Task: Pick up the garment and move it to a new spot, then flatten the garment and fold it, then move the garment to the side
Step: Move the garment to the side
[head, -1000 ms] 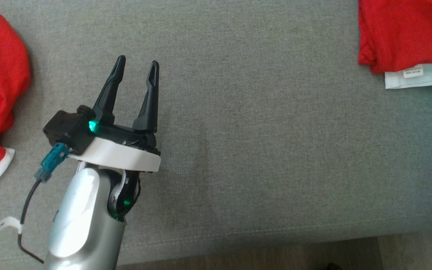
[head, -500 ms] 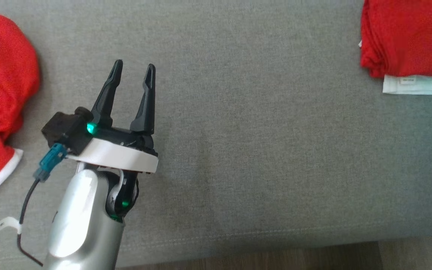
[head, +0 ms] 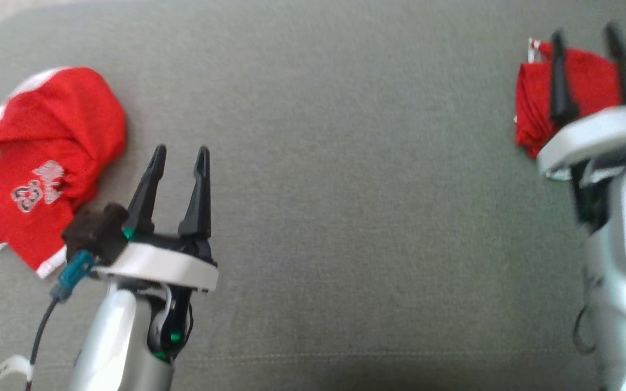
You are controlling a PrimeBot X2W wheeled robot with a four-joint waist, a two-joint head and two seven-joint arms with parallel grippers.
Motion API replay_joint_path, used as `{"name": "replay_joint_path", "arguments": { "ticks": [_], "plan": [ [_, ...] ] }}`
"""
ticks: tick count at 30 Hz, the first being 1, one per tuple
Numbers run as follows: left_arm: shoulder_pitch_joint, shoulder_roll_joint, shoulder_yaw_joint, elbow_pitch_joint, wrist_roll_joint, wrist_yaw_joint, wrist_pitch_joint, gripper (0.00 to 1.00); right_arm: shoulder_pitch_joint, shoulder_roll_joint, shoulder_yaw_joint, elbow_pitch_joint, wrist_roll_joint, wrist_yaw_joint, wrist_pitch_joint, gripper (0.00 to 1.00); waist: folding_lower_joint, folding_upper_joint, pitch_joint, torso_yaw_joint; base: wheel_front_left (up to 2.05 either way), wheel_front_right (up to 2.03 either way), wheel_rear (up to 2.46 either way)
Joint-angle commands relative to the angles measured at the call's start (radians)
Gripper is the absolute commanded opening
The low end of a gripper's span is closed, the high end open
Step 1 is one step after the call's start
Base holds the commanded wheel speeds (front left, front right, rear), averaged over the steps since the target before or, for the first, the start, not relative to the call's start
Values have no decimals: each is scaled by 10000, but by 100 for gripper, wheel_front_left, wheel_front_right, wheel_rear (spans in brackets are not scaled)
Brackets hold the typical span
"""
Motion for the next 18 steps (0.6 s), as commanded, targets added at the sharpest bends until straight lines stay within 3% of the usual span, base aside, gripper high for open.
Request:
{"name": "replay_joint_path", "arguments": {
  "ticks": [1, 9, 18],
  "plan": [
    [15, 83, 371, -261, 49, 66, -53, 100, 228, 180, 261, -536, 119, 65, -197, 100, 0, -1, -433, 280, 0, 0, 0],
    [986, 83, 515, -437, 351, 262, -53, 100, 2550, 858, 323, -1580, 401, 65, -1254, 100, 0, -1, -1204, 496, 0, 0, 0],
    [1730, 83, 402, -725, 184, 629, -53, 100, 4255, 976, 323, -2103, 905, 65, -1817, 100, 0, -1, -1643, 565, 0, 0, 0]
  ]
}}
